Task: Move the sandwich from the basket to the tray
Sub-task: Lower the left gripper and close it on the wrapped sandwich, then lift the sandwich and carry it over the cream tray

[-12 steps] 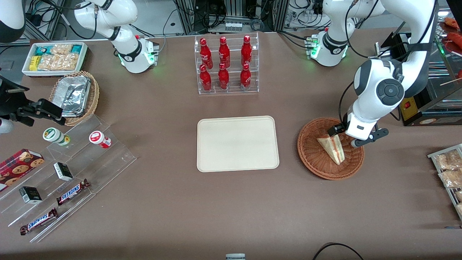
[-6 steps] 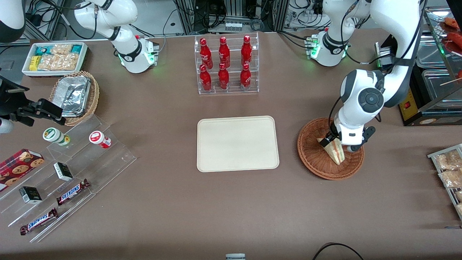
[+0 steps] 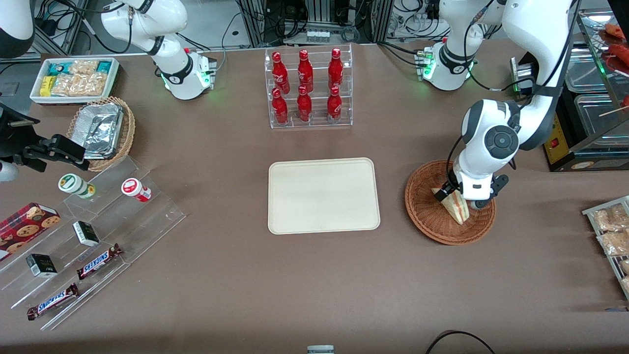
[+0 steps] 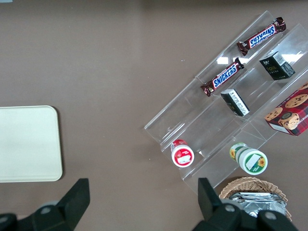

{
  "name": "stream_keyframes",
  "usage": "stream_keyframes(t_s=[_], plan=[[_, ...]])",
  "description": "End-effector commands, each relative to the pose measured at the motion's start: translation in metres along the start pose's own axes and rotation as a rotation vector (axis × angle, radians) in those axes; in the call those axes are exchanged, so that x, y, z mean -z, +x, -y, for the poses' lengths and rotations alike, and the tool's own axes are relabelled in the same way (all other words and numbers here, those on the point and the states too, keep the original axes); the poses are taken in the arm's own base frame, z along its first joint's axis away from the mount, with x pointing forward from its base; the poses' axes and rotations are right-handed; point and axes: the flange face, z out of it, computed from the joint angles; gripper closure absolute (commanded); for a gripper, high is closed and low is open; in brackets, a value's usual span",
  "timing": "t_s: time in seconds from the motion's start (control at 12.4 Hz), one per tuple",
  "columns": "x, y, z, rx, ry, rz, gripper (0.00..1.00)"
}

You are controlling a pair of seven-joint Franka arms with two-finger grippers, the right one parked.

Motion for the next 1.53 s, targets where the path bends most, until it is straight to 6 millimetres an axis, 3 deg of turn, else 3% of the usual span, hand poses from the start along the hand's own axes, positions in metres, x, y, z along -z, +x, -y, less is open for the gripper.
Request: stream_keyframes(t_s=[0.0, 0.08, 0.16, 0.24, 0.32, 0.4, 0.64, 0.96, 1.12, 1.45], plan=[[-0.013, 0.006, 0.001, -0.026, -0.013, -0.017, 0.0], [-0.016, 0.008, 0.001, -0.035, -0.012, -0.015, 0.04], [-0.018, 0.009, 0.002, -0.034, -0.009, -0.012, 0.23], [-0.019, 0.008, 0.003, -0.035, -0.006, -0.01, 0.54], [-0.019, 0.009, 0.004, -0.035, -0.004, -0.009, 0.78], [-0.018, 0.009, 0.004, -0.041, -0.003, -0.009, 0.86], [-0.008, 0.009, 0.003, -0.083, -0.009, -0.016, 0.92], [0.049, 0.008, -0.019, -0.218, 0.087, 0.045, 0.93], [0.062, -0.011, -0.036, -0.358, 0.129, 0.079, 0.94], [0.064, -0.076, -0.077, -0.521, 0.13, 0.067, 0.96]])
